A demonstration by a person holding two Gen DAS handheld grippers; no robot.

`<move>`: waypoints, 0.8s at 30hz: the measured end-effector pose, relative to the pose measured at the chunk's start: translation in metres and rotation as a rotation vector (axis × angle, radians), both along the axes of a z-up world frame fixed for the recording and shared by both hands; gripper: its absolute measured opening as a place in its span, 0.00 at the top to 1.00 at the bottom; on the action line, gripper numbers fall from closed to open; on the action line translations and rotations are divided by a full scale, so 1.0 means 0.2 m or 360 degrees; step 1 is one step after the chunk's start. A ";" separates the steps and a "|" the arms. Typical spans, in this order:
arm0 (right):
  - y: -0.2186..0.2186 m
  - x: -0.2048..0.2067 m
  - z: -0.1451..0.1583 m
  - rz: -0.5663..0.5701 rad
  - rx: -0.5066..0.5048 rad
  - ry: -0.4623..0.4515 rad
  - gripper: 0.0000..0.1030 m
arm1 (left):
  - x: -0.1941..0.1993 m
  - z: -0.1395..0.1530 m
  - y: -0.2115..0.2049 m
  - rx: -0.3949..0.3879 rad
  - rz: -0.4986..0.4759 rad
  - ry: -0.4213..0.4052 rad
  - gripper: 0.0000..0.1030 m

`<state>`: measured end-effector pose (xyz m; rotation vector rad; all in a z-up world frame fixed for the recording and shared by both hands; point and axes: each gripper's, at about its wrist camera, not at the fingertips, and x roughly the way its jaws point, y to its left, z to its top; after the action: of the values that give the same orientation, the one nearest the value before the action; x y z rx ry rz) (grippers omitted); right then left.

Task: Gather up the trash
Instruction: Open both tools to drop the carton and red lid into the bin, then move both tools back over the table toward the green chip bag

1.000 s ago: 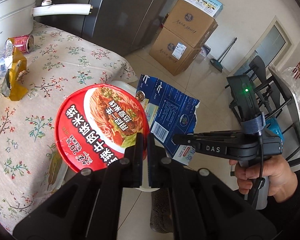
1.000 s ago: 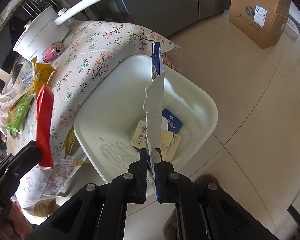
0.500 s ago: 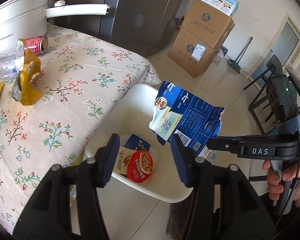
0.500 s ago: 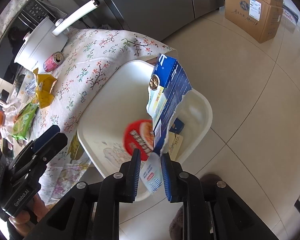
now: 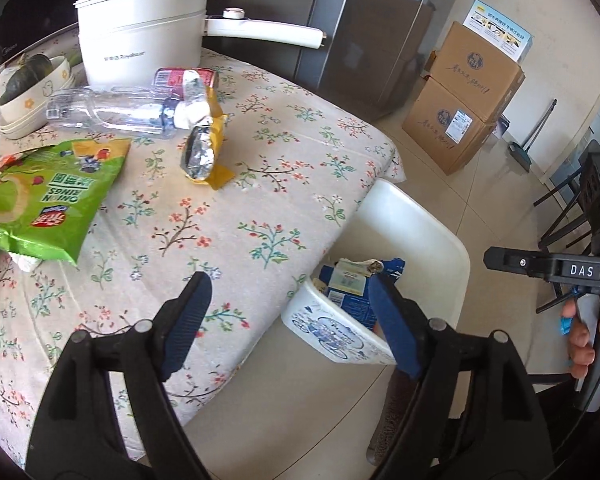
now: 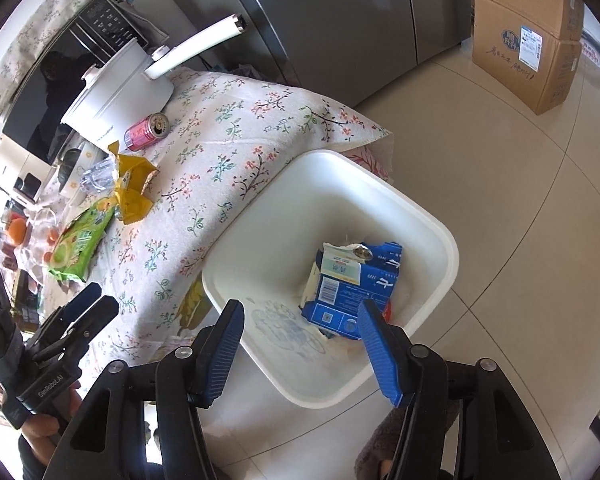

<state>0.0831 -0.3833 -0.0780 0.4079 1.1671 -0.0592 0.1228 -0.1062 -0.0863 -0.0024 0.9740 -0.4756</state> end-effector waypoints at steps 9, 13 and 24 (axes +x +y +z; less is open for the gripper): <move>0.31 0.12 0.07 0.0184 -0.0132 -0.0038 0.29 | 0.03 0.07 0.34 0.0086 0.0249 -0.0041 0.16; 0.44 0.17 0.10 0.0243 -0.0152 -0.0057 0.28 | 0.02 0.09 0.48 0.0118 0.0341 -0.0047 0.09; 0.79 0.34 0.14 0.0407 -0.0178 -0.0113 0.23 | 0.04 0.15 0.80 0.0017 0.0531 -0.0033 0.08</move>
<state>0.1517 -0.2245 -0.0491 0.1588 1.1317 0.1116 0.1301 0.0539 -0.0569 -0.1480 0.9338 -0.1630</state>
